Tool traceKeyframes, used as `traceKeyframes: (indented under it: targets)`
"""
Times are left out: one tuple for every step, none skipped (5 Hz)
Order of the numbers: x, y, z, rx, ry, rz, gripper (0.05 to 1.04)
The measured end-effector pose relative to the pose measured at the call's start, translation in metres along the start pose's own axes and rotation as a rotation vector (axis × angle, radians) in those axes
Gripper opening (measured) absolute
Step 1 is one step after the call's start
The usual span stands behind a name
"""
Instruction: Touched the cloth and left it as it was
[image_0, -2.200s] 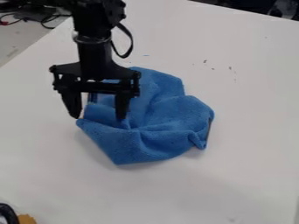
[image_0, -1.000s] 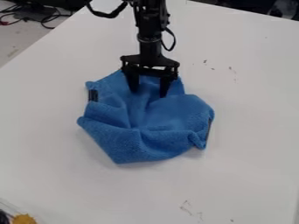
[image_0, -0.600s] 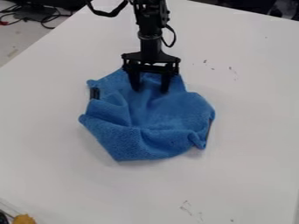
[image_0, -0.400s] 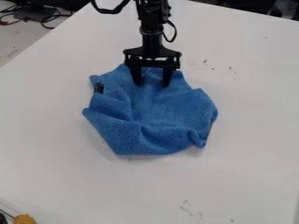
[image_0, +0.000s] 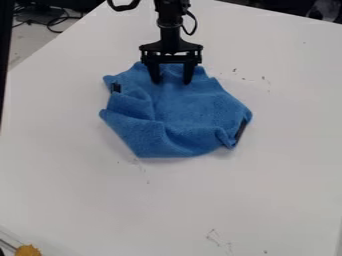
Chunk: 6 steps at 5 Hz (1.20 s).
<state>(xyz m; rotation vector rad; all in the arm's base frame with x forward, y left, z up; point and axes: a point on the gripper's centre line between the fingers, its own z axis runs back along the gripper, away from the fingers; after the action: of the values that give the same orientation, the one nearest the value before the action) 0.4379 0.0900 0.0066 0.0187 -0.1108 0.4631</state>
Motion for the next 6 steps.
traceKeyframes:
  targets:
    - [0.016, 0.009, -0.001, 0.012, -0.009, 0.07, 0.999]
    - [0.023, 0.017, -0.003, 0.001, -0.018, 0.099, 0.999]
    - [0.019, 0.02, -0.005, 0.006, -0.005, 0.098, 0.999]
    - [0.01, 0.025, -0.003, 0.037, 0.05, 0.093, 1.0]
    - [-0.01, 0.037, 0.006, 0.084, 0.066, 0.135, 1.0]
    - [-0.017, 0.046, 0.033, 0.121, 0.029, 0.205, 0.999]
